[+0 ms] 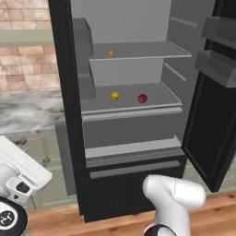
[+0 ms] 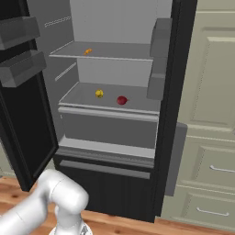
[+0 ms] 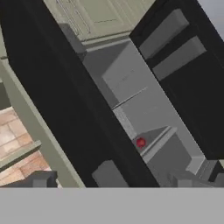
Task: Open the fridge, remove the pear, lemon, and shrimp, and place them on any counter.
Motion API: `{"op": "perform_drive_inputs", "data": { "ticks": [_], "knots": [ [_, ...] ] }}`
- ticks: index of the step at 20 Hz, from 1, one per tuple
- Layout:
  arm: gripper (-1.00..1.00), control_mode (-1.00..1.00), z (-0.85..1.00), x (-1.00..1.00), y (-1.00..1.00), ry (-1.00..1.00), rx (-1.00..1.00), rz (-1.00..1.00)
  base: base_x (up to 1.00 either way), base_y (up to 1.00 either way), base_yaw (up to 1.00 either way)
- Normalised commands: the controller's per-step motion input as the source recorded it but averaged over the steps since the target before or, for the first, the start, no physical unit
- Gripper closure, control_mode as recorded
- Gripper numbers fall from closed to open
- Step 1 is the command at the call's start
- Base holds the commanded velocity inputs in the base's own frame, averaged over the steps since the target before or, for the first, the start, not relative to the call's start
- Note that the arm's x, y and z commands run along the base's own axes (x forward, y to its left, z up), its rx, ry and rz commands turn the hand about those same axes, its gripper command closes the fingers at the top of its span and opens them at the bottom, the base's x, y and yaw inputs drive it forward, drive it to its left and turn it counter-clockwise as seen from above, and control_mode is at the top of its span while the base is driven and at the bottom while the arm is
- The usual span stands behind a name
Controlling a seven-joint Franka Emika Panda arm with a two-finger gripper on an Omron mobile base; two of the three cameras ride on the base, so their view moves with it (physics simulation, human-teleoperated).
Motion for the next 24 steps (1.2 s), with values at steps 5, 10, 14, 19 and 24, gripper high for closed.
{"op": "perform_drive_inputs", "data": {
  "ticks": [5, 10, 14, 19, 24],
  "knots": [
    [-1.0, -1.0, 0.0, 0.24, -1.0, 0.11, 0.43, 0.23, 0.0, 0.0, 0.0],
    [-1.0, -1.0, 0.02, 0.34, -0.87, 0.21, 0.45, 0.18, 0.0, 0.0, 0.0],
    [-1.0, -1.0, 0.19, 0.44, -0.74, 0.33, 0.24, 0.17, 0.0, 0.0, 0.0],
    [-1.0, -1.0, 0.19, 0.29, -0.4, 0.3, 0.0, 0.11, 0.0, 0.0, 0.0],
    [-1.0, -1.0, 0.15, -0.01, -0.04, 0.27, -0.07, 0.16, 0.0, 0.0, 0.0]
  ]
}}
